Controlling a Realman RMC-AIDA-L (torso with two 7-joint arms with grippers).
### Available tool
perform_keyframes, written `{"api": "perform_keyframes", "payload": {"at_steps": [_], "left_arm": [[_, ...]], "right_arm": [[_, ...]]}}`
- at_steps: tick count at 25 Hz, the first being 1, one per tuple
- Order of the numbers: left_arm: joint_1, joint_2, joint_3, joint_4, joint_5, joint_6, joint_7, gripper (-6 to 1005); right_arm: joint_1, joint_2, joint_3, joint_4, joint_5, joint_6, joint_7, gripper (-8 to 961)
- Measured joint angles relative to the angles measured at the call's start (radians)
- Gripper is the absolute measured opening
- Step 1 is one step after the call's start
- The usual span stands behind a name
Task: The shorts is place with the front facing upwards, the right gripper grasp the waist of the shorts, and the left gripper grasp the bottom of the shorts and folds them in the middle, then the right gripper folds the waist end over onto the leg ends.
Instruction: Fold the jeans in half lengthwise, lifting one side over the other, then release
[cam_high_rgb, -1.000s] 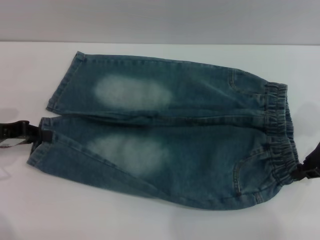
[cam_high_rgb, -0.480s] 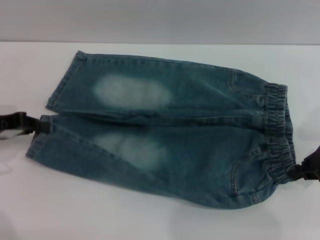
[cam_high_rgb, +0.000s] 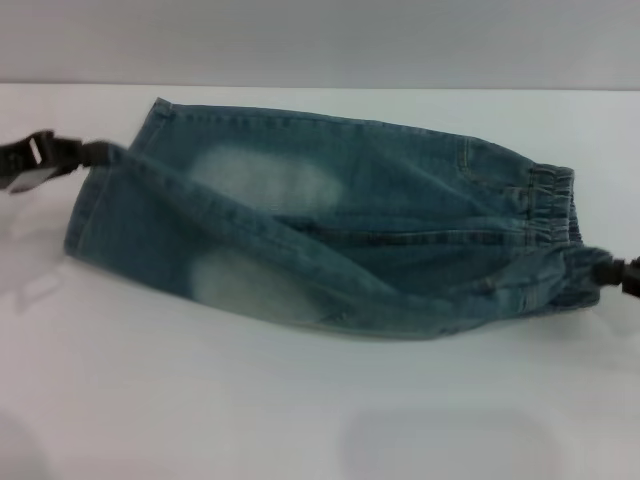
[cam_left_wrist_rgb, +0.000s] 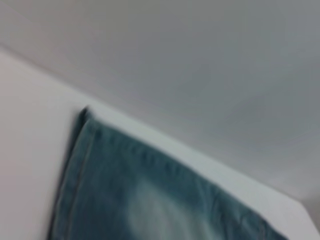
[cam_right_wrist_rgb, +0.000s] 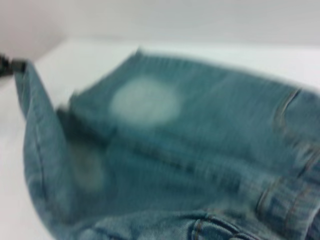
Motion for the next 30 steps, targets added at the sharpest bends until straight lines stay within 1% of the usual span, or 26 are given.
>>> {"api": "perform_keyframes", "payload": {"at_steps": [2,5,7,8,9,11,14,15,16,18,24,30], "left_arm": [[-0.015,-0.009,0.0,0.0,-0.018,-0.018,0.019,135],[-0.05,-0.023,0.004,0.002,-0.034,-0.042,0.059,137],[-0.071,-0.034,0.006,0.005,-0.036,-0.06,0.088,138],[-0.081,-0.044,0.007,0.011,-0.037,-0.082,0.105,139],[-0.085,-0.051,0.009,0.013,-0.037,-0.094,0.113,140],[-0.097,-0.071,0.02,0.027,-0.037,-0.151,0.141,141],[-0.103,-0.093,0.025,0.046,-0.037,-0.221,0.169,143],[-0.103,-0.093,0.025,0.046,-0.037,-0.221,0.169,144],[-0.106,-0.104,0.026,0.053,-0.037,-0.261,0.184,144],[-0.111,-0.118,0.027,0.055,-0.037,-0.323,0.207,146],[-0.123,-0.147,0.045,0.055,-0.037,-0.466,0.255,150],[-0.13,-0.155,0.115,0.047,-0.037,-0.576,0.261,154]], "right_arm": [[-0.021,0.018,0.022,0.02,0.057,0.036,-0.048,-1],[-0.032,0.041,0.045,0.075,0.134,0.092,-0.134,-1],[-0.03,0.05,0.052,0.116,0.173,0.124,-0.181,-1],[-0.027,0.053,0.054,0.141,0.198,0.142,-0.208,-1],[-0.026,0.055,0.054,0.166,0.228,0.156,-0.237,-1],[-0.024,0.055,0.054,0.213,0.288,0.184,-0.29,-1],[-0.02,0.055,0.055,0.264,0.363,0.242,-0.348,-1],[-0.02,0.055,0.055,0.277,0.39,0.261,-0.368,-1],[-0.019,0.056,0.055,0.288,0.414,0.278,-0.387,-2],[-0.016,0.057,0.056,0.321,0.475,0.31,-0.432,-2],[0.014,0.057,0.056,0.401,0.577,0.399,-0.527,-2],[0.045,0.056,0.057,0.453,0.643,0.448,-0.584,-2]]}}
